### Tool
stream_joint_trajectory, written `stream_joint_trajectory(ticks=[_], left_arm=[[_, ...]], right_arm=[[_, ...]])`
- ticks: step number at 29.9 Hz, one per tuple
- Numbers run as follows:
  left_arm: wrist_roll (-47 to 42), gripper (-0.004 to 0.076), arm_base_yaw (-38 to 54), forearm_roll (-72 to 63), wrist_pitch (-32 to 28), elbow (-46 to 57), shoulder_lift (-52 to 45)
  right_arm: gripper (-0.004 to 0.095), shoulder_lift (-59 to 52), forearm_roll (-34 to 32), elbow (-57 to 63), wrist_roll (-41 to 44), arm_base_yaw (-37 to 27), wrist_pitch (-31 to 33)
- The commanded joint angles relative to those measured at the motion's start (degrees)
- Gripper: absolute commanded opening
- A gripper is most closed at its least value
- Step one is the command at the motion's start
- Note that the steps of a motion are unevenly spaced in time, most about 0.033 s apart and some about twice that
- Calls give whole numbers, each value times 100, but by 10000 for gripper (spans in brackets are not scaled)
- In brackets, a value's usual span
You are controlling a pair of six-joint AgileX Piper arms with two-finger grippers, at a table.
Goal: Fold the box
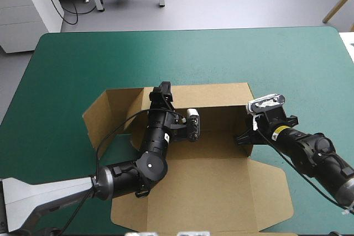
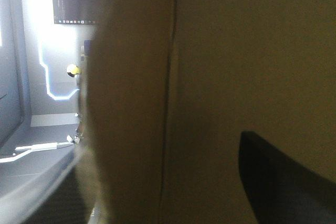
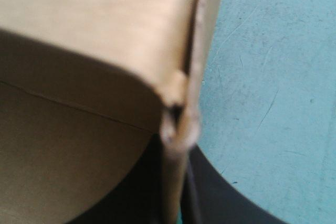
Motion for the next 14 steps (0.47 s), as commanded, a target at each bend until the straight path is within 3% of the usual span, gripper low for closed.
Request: stream_joint_trajectory(ticks=[1,9,14], left_arm=[[-191,529,-25,628,211,-133,-218],[-180,501,-325,628,422,-273,-241],[-165,481,-655,628,996,-602,-241]], right_arm=[[-8,60,-230,-174,-15,13,323],[-8,724,-230,-969,128,13,870],[-8,1209,-230,-1406,211,13,1287]])
